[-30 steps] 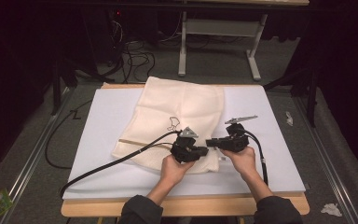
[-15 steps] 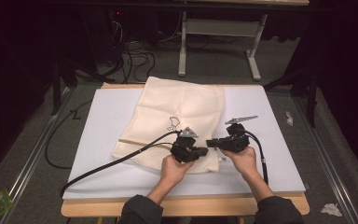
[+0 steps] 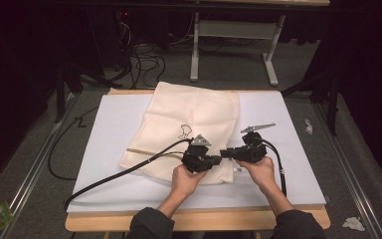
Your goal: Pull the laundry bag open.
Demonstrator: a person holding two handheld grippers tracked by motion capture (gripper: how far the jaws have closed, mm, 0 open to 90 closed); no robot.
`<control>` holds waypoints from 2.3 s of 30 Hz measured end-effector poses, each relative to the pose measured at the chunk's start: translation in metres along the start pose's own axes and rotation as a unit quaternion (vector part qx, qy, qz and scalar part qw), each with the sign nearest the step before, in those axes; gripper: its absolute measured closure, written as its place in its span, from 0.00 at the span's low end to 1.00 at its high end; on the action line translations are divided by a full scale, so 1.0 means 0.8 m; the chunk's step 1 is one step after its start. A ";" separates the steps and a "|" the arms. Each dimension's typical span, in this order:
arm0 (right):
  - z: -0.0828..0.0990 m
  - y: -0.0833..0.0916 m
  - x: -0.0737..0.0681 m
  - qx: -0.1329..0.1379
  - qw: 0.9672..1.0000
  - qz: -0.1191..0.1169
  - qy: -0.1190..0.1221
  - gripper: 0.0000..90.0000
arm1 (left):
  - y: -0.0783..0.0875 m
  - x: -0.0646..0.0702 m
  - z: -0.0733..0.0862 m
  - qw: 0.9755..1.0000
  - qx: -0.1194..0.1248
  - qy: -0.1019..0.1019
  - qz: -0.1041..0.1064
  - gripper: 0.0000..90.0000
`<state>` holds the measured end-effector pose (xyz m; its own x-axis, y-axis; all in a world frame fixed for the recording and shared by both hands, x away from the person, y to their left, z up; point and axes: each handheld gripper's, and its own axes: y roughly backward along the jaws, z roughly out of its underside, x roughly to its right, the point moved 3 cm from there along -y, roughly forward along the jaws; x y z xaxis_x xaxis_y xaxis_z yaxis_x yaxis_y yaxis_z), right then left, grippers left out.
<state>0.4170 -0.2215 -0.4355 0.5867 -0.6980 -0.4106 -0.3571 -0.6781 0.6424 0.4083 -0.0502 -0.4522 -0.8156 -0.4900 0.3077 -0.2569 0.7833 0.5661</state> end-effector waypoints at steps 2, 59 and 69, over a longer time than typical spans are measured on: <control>0.000 0.000 0.000 -0.001 1.000 0.001 0.001 0.92 | 0.000 0.000 0.000 1.000 0.000 -0.001 -0.002 0.97; 0.003 0.007 0.001 -0.021 0.999 0.035 0.017 0.97 | 0.035 -0.015 0.010 0.996 -0.018 -0.022 -0.086 0.97; 0.004 0.010 0.004 -0.020 0.999 0.040 0.019 0.96 | 0.048 -0.025 0.013 0.995 -0.020 -0.017 -0.094 0.97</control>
<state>0.4140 -0.2301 -0.4338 0.5844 -0.7401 -0.3326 -0.3746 -0.6097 0.6985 0.4094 -0.0063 -0.4446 -0.7718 -0.6133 0.1683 -0.3870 0.6629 0.6409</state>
